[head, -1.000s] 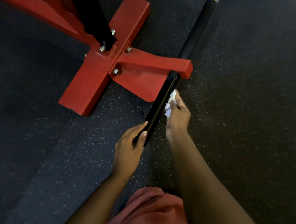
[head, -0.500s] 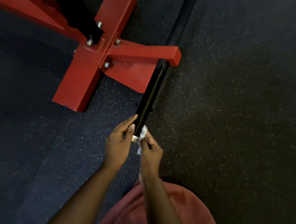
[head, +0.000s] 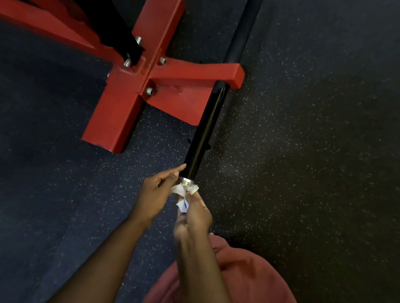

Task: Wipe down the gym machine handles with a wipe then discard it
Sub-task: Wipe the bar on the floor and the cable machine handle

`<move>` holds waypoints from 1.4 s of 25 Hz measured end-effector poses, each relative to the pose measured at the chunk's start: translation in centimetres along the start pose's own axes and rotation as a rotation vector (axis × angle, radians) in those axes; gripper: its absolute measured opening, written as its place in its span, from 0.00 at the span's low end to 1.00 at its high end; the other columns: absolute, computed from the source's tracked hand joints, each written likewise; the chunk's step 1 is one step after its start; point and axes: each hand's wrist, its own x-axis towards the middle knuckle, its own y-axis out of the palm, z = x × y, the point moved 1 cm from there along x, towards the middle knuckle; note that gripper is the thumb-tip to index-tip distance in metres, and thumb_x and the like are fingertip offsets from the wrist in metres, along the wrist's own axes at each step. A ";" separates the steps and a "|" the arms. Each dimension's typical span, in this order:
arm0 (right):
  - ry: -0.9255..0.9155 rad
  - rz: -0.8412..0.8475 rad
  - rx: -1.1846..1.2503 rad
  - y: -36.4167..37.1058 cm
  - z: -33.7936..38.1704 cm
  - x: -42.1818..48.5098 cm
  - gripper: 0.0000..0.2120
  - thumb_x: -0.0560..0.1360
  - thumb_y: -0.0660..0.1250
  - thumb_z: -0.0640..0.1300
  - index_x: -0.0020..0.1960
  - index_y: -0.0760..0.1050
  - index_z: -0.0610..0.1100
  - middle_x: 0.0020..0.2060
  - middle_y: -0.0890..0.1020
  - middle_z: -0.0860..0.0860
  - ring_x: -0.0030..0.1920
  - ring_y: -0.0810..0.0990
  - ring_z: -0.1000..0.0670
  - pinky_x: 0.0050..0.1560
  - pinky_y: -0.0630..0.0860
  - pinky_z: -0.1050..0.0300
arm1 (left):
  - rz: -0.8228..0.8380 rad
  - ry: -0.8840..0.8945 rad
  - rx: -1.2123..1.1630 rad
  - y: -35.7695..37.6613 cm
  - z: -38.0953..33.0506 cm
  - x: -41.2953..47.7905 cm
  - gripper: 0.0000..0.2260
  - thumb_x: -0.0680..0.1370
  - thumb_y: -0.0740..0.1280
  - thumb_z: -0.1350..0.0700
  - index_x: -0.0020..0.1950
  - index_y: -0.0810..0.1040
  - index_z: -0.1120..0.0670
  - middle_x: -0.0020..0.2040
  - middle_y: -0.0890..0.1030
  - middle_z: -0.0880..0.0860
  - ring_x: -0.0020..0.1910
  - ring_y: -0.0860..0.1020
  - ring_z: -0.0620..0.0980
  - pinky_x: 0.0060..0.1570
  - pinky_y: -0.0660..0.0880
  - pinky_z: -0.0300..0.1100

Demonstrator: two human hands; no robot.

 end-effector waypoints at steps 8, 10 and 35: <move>0.010 -0.073 -0.096 1.0 -0.2 0.4 0.06 0.75 0.63 0.31 0.47 0.78 0.38 0.32 0.77 0.49 0.28 0.73 0.56 0.24 0.67 0.68 | -0.037 0.045 0.039 0.5 0.7 -0.5 0.13 0.80 0.59 0.58 0.61 0.73 0.43 0.61 0.76 0.44 0.59 0.74 0.40 0.56 0.70 0.26; 0.005 -0.071 -0.126 0.7 0.3 0.4 0.07 0.74 0.63 0.31 0.50 0.78 0.35 0.34 0.79 0.48 0.32 0.75 0.55 0.26 0.70 0.69 | -0.039 0.051 0.031 0.6 0.8 -0.5 0.14 0.80 0.60 0.58 0.61 0.73 0.43 0.62 0.76 0.46 0.61 0.75 0.43 0.59 0.71 0.31; -1.258 0.447 -1.472 18.3 29.4 3.5 0.14 0.76 0.61 0.39 0.60 0.77 0.42 0.55 0.81 0.44 0.52 0.80 0.52 0.54 0.72 0.68 | -0.205 0.100 0.712 9.5 -16.2 19.7 0.36 0.75 0.64 0.43 0.76 0.50 0.54 0.76 0.55 0.57 0.76 0.50 0.56 0.74 0.49 0.53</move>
